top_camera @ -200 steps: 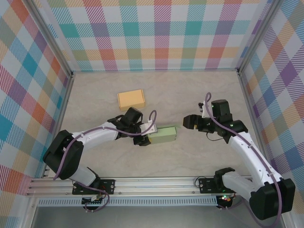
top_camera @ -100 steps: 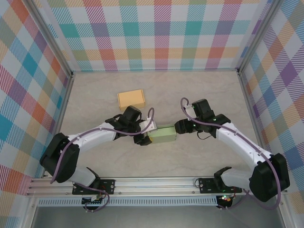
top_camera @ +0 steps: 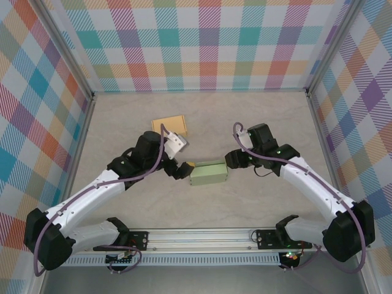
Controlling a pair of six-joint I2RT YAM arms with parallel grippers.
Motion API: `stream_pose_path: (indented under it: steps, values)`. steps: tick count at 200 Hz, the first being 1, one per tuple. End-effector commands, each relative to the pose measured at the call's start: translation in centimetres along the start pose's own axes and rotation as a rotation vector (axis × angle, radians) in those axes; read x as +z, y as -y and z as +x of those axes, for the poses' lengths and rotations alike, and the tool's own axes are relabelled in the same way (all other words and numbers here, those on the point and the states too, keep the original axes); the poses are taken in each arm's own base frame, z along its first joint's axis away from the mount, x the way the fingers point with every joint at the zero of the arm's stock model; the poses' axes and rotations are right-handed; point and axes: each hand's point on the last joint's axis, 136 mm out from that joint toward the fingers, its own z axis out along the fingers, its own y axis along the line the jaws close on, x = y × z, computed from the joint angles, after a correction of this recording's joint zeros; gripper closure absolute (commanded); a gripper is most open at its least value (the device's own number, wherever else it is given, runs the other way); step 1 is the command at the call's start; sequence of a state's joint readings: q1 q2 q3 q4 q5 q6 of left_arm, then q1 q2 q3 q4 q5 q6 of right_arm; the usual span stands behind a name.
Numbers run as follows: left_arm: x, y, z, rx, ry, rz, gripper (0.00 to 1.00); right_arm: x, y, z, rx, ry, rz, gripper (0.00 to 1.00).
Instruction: Fold the paper box
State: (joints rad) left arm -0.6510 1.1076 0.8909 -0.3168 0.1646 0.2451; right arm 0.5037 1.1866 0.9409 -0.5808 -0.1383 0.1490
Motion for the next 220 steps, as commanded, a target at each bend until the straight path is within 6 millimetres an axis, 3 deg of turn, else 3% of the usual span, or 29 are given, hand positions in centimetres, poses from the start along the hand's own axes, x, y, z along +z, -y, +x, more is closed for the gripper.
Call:
stream_pose_path:
  steps: [1, 29, 44, 85, 124, 190, 220]
  values:
    - [-0.7, -2.0, 0.8, -0.223, -0.062, -0.114, 0.01, -0.6, -0.1, 0.4, 0.013, -0.027, 0.01, 0.44]
    - [0.2, -2.6, 2.2, -0.39, -0.104, -0.158, 0.14, -0.2, -0.2, 0.6, 0.022, -0.05, 0.002, 0.44]
    - [0.5, -2.4, 3.2, -0.415, -0.134, -0.158, 0.26, -0.1, -0.3, 0.6, 0.025, -0.059, -0.002, 0.45]
    - [0.9, -1.5, 4.2, -0.421, -0.162, -0.118, 0.44, 0.4, -0.5, 0.5, 0.018, -0.071, -0.017, 0.51]
    - [2.0, -0.4, 5.0, -0.37, -0.215, -0.098, 0.44, 1.0, -0.4, 0.7, 0.006, -0.084, -0.01, 0.5]
    - [3.6, -0.2, 6.0, -0.285, -0.297, -0.166, 0.44, 1.3, -0.7, 0.8, 0.005, -0.091, -0.016, 0.51]
    - [4.2, 0.2, 5.7, -0.28, -0.302, -0.165, 0.52, 1.8, -0.9, 0.9, 0.007, -0.1, -0.019, 0.52]
